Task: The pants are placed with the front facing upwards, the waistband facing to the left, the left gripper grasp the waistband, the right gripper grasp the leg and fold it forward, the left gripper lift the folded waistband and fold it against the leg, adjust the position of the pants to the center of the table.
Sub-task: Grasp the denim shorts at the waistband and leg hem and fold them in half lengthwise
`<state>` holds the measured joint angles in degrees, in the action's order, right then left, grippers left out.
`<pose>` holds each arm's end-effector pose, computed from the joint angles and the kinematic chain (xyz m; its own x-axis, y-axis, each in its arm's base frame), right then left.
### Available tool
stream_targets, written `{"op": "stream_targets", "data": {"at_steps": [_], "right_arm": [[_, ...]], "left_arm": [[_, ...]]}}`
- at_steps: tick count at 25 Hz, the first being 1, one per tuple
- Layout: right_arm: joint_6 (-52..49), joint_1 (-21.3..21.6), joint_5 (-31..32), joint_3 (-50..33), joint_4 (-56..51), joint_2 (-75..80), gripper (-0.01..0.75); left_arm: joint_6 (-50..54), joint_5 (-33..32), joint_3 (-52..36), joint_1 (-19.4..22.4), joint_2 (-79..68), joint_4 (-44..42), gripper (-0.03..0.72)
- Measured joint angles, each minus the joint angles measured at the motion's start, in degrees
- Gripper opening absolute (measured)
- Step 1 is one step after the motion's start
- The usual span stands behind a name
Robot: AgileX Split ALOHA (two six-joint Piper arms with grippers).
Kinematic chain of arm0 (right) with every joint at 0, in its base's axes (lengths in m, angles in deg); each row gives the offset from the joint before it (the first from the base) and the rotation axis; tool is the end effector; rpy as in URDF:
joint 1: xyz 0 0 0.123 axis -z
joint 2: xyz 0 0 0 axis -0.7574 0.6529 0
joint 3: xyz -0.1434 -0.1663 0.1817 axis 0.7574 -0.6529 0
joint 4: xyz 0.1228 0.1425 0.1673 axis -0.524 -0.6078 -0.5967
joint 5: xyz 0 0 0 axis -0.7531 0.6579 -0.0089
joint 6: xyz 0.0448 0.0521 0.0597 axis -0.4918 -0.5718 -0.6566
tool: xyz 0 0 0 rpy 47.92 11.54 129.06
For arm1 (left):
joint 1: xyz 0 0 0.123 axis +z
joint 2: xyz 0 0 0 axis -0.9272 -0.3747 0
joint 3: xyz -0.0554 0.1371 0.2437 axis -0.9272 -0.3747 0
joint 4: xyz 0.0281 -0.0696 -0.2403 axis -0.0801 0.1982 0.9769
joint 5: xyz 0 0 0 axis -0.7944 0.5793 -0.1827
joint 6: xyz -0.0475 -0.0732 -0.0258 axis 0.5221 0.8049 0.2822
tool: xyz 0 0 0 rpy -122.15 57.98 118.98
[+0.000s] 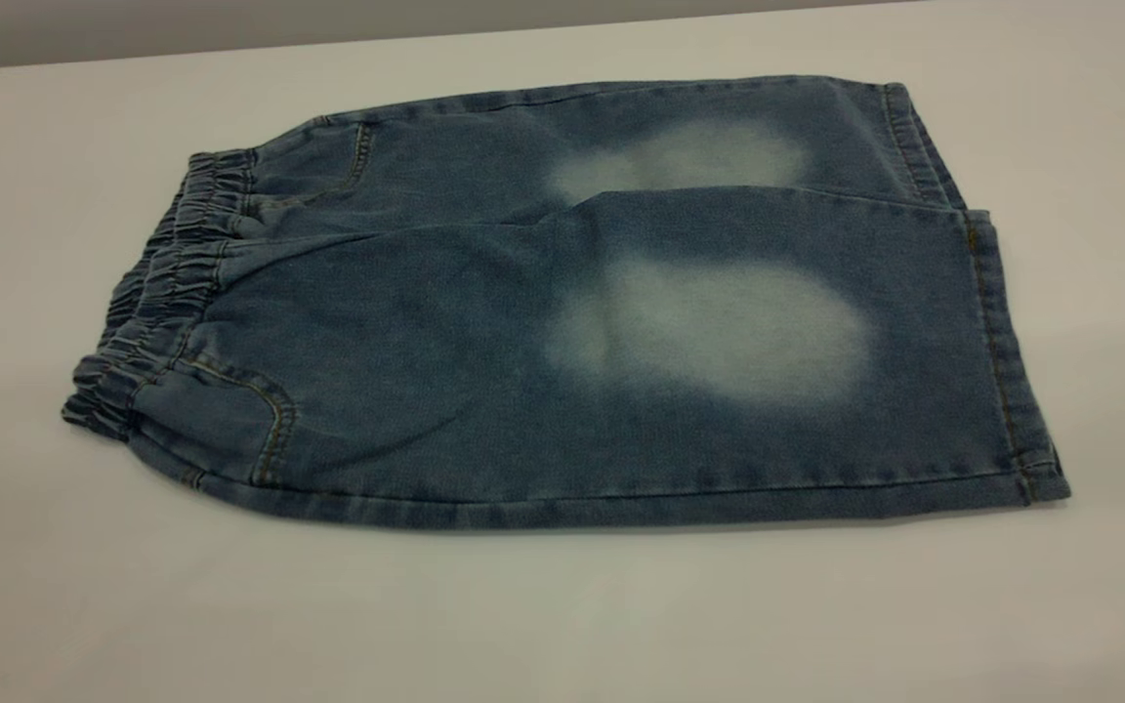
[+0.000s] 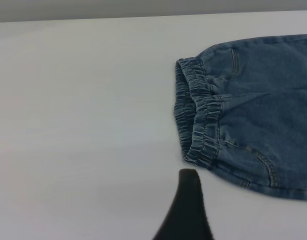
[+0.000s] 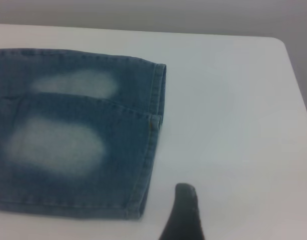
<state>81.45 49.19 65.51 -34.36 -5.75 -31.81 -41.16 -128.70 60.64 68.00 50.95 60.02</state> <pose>-0.0061 0.0072 0.2793 -0.4473 -0.0644 -0.8921 -0.0993 0.9948 -0.0220 -0.0063 -0.0019 0.2772 -0.4675 0.0289 -0.8835 0.0314 0.9994 0.0161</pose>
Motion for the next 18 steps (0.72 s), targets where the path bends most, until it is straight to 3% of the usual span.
{"op": "stream_targets", "data": {"at_steps": [10,18], "right_arm": [[-1.49,0.0,-1.77,1.87,-2.95,6.61,0.514],[2.06,0.0,-10.73,9.19,-9.88,21.28,0.514]], "left_arm": [[4.39,0.68,0.58,-0.1,-6.24,-6.22,0.565],[12.58,10.24,8.57,-0.15,-23.32,-5.76,0.565]]}}
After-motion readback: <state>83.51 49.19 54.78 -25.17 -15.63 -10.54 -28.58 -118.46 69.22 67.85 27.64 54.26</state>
